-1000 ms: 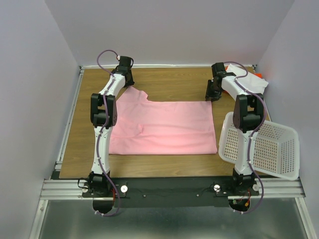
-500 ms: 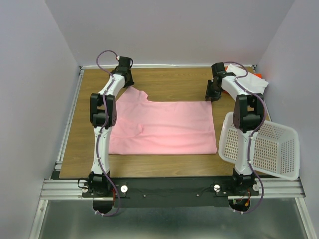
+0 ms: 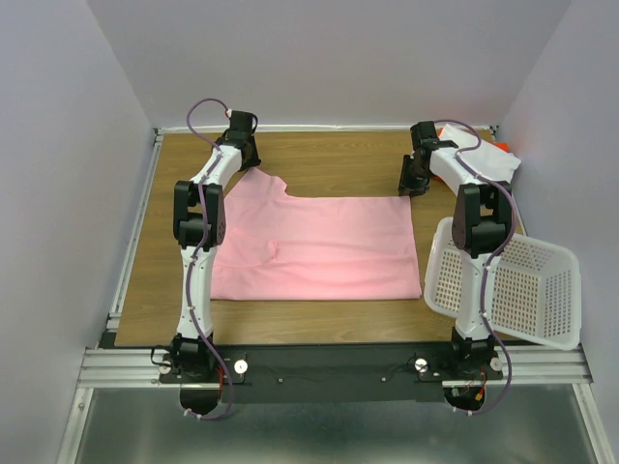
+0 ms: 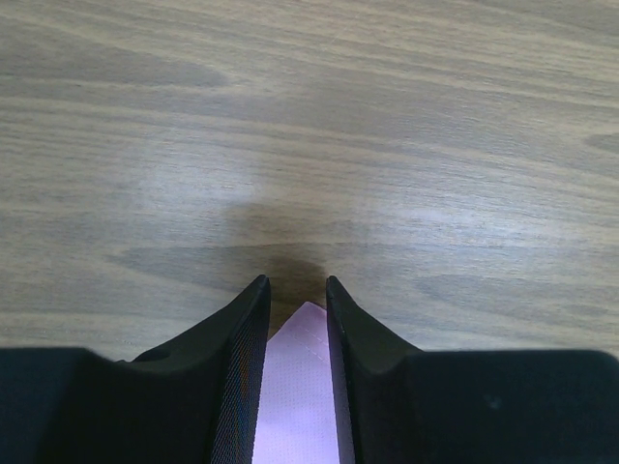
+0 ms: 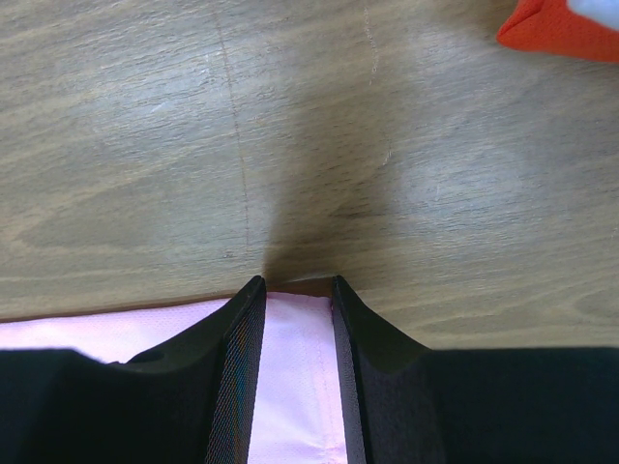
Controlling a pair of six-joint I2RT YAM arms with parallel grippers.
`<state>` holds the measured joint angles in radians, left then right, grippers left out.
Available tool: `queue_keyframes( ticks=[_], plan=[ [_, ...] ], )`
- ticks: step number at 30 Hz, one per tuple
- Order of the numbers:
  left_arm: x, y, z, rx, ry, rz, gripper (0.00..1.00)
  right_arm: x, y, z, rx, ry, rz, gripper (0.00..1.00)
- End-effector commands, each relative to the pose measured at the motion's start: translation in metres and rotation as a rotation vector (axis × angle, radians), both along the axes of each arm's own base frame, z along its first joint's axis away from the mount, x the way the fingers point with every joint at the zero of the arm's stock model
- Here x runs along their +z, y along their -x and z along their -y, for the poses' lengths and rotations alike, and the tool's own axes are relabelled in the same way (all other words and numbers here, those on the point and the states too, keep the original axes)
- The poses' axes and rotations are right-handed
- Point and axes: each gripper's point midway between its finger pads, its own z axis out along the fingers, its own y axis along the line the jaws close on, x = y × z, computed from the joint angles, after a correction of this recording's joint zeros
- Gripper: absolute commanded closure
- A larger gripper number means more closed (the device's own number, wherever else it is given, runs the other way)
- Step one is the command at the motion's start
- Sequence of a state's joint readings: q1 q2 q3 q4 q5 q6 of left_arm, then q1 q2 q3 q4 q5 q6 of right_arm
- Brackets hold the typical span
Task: Fold and stack the t-shirts
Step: Fold the tshirt
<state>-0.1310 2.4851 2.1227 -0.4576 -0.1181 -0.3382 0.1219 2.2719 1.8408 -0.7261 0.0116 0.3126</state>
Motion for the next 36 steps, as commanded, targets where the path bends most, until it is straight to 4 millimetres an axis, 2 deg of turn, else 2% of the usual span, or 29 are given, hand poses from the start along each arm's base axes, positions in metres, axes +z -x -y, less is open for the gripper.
queue_keyframes(
  ticks=[1,6,12,16,20,21,26,28,32,36],
  plan=[
    [-0.009,0.019,0.007,-0.019,0.028,-0.071,0.62,-0.014,0.012,-0.004,0.013,-0.028,-0.054,0.59],
    [-0.01,0.019,0.008,-0.021,0.03,-0.075,0.62,-0.014,0.011,-0.005,0.015,-0.033,-0.053,0.59],
    [-0.013,0.019,0.01,-0.041,0.014,-0.095,0.68,-0.013,0.011,-0.005,0.016,-0.034,-0.05,0.59],
    [-0.014,0.02,0.01,-0.05,0.003,-0.111,0.83,-0.011,0.01,-0.006,0.013,-0.037,-0.046,0.59],
    [-0.016,0.021,0.01,-0.061,-0.001,-0.121,0.92,-0.01,0.01,-0.007,0.015,-0.041,-0.043,0.59],
    [-0.016,0.023,0.011,-0.07,-0.001,-0.125,1.0,-0.01,0.01,-0.007,0.016,-0.04,-0.045,0.59],
    [-0.016,0.025,0.012,-0.084,0.006,-0.123,1.0,-0.007,0.008,-0.008,0.017,-0.043,-0.037,0.6],
    [-0.008,0.024,0.012,-0.074,0.01,-0.104,1.0,-0.005,0.005,-0.007,0.014,-0.044,-0.028,0.61],
    [0.015,0.012,0.01,-0.052,0.033,-0.037,1.0,-0.001,0.0,-0.008,0.01,-0.043,-0.014,0.8],
    [0.035,0.0,0.012,-0.045,0.074,0.02,1.0,0.003,-0.006,-0.008,0.013,-0.043,0.003,0.86]
  ],
)
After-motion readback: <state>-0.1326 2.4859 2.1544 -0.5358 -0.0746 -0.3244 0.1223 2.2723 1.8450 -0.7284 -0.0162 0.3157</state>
